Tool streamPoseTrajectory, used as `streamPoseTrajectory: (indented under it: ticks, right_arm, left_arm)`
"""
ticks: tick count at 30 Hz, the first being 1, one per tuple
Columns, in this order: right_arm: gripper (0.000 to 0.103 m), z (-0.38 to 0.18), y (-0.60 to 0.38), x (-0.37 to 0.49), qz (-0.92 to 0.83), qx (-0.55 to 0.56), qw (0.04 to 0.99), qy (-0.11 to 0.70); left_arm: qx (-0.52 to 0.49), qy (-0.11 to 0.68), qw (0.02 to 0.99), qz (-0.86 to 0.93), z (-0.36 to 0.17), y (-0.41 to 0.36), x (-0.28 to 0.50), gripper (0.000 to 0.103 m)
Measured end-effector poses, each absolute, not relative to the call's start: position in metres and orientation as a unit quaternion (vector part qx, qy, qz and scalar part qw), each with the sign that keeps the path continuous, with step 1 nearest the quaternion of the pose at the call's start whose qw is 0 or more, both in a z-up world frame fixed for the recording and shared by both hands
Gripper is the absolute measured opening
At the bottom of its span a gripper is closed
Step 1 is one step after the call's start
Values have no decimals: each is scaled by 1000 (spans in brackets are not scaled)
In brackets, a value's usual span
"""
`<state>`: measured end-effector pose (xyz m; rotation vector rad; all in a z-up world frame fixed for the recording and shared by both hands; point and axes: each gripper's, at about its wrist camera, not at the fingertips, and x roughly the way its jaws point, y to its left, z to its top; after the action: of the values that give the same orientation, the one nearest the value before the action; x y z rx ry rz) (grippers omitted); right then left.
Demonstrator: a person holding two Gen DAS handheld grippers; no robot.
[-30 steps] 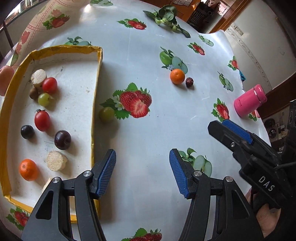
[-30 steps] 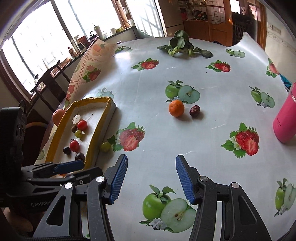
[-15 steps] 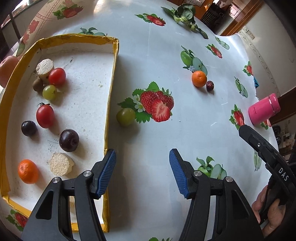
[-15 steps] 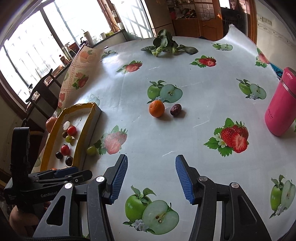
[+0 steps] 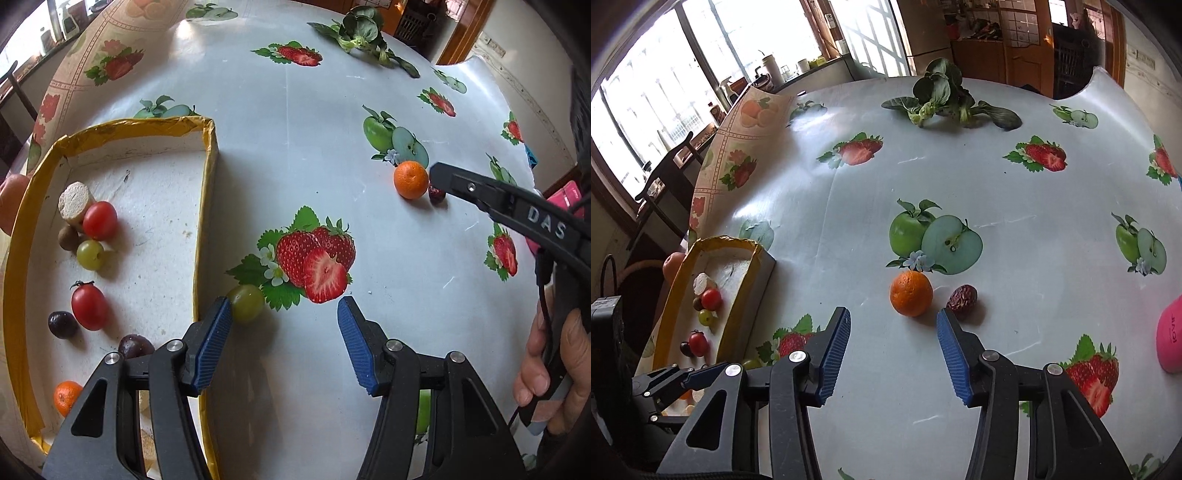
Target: Organize fruits
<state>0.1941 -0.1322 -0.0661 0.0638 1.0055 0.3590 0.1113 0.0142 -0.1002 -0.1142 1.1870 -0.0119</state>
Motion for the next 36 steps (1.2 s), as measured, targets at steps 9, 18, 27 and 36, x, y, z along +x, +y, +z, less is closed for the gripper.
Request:
streamPoseTrajectory:
  ticks: [9, 18, 27, 36]
  right_arm:
    - [40, -111, -102, 231, 159, -39, 842, 514]
    - [35, -90, -101, 198, 185, -10, 847, 498]
    - [35, -54, -117, 146, 196, 25, 854, 481]
    - [35, -47, -141, 114, 182, 53, 854, 484]
  left_arm:
    - [-28, 537, 842, 49, -108, 26, 117, 39]
    - [10, 525, 850, 45, -97, 9, 111, 5]
    - [25, 516, 856, 8, -90, -25, 95, 0]
    - [-59, 505, 861, -3, -83, 14, 85, 0]
